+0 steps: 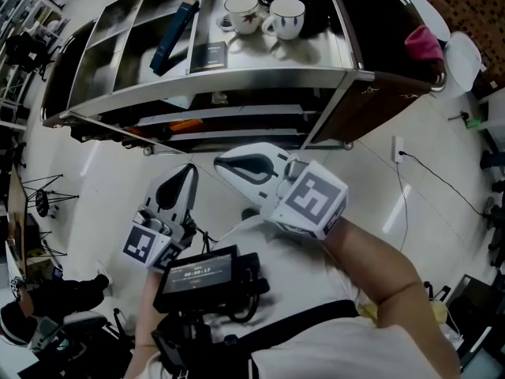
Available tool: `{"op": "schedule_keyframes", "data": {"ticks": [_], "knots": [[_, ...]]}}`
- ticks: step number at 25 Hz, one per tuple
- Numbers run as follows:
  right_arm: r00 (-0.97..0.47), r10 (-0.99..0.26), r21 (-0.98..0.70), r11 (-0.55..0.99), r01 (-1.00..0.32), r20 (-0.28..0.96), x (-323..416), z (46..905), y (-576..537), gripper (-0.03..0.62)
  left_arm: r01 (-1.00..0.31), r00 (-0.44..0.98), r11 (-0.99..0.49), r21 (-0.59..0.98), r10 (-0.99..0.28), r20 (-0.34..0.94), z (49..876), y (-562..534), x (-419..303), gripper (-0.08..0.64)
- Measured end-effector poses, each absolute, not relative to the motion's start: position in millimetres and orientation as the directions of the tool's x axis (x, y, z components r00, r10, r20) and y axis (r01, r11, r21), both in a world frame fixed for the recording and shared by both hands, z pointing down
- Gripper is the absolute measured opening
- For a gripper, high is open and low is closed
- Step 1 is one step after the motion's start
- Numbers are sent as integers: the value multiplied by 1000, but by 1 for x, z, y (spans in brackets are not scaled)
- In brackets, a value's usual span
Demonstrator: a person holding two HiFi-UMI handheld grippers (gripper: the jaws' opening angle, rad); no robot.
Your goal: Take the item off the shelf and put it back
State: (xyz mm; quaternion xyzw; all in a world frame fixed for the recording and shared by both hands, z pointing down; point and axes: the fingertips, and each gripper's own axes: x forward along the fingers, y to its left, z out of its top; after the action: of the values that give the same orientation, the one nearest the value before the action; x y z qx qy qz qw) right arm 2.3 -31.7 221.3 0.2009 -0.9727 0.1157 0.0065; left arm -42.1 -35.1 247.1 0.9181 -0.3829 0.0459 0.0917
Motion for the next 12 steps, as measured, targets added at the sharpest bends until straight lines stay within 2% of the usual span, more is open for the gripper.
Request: {"op": "schedule_keyframes", "data": {"ticks": [12], "knots": [[-914,-401,-228,886,-403,58,13,224,-23,2,-691,723,-711,135,-672,161,251,-28,-27,-8]]}}
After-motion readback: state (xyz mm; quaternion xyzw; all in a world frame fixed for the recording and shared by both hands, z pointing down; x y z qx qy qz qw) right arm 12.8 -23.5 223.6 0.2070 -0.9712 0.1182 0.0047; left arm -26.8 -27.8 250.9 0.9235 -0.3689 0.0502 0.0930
